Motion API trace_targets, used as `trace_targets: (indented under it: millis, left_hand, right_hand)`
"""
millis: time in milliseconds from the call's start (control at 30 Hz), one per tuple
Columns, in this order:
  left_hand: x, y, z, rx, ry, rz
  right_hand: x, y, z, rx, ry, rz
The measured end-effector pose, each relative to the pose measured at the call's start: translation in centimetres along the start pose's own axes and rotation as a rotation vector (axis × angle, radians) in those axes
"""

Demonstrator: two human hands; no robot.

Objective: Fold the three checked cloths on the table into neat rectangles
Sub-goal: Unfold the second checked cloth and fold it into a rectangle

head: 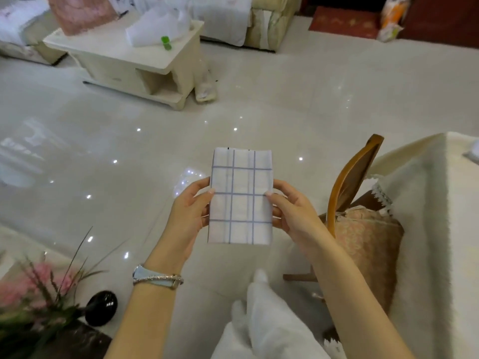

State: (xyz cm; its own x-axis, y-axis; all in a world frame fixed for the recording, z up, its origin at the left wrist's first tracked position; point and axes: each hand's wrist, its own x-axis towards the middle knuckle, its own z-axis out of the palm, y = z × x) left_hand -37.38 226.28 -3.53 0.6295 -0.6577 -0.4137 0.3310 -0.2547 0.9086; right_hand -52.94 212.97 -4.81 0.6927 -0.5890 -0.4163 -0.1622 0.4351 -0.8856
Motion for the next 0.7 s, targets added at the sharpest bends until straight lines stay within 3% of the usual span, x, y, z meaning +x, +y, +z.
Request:
trace_targets:
  millis: [300,700]
  left_hand:
    - [15.5,5.9,1.7,0.073,-0.146,0.016]
    - [34.9,15.9,11.7,0.180,-0.327,0.027]
  right_hand:
    - [12.9,-5.3,-1.5,0.072,0.128,-0.038]
    - [28.3,-15.4,-8.2,0.165,0.316,-0.068]
